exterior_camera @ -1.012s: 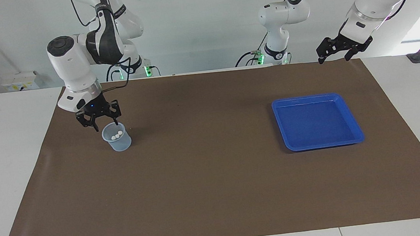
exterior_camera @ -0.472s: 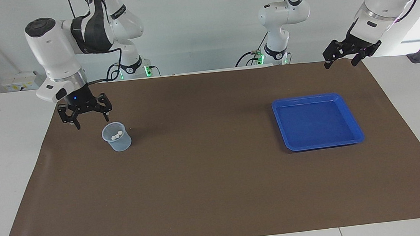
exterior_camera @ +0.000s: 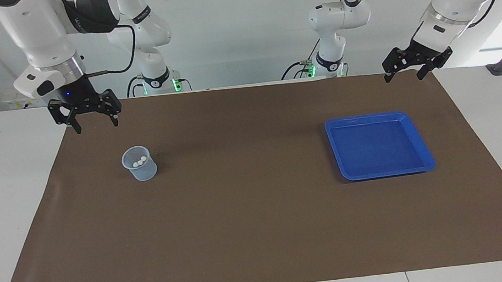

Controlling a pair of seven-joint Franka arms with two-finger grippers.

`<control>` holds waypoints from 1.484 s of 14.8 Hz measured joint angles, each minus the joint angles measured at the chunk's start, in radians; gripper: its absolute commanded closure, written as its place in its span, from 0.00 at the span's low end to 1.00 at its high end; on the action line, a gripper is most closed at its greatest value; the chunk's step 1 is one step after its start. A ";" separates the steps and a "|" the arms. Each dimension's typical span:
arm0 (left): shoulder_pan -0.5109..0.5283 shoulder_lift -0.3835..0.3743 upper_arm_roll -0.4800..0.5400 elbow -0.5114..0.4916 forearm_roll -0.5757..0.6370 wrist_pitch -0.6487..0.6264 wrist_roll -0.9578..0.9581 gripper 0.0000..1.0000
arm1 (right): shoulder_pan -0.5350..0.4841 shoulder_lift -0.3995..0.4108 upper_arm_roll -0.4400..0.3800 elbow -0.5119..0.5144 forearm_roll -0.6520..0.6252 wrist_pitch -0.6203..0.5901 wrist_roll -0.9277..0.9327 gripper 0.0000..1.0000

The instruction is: Transfer and insert pens with both arms

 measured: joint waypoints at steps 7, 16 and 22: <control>0.002 0.000 0.003 0.000 0.000 0.000 0.000 0.00 | 0.075 0.043 0.008 0.061 -0.039 -0.061 0.085 0.00; 0.002 0.000 0.007 0.000 0.000 0.000 0.000 0.00 | 0.095 0.052 0.003 0.120 -0.035 -0.145 0.170 0.00; 0.002 0.000 0.007 0.000 0.000 0.000 0.000 0.00 | 0.087 0.080 0.001 0.190 -0.021 -0.220 0.194 0.00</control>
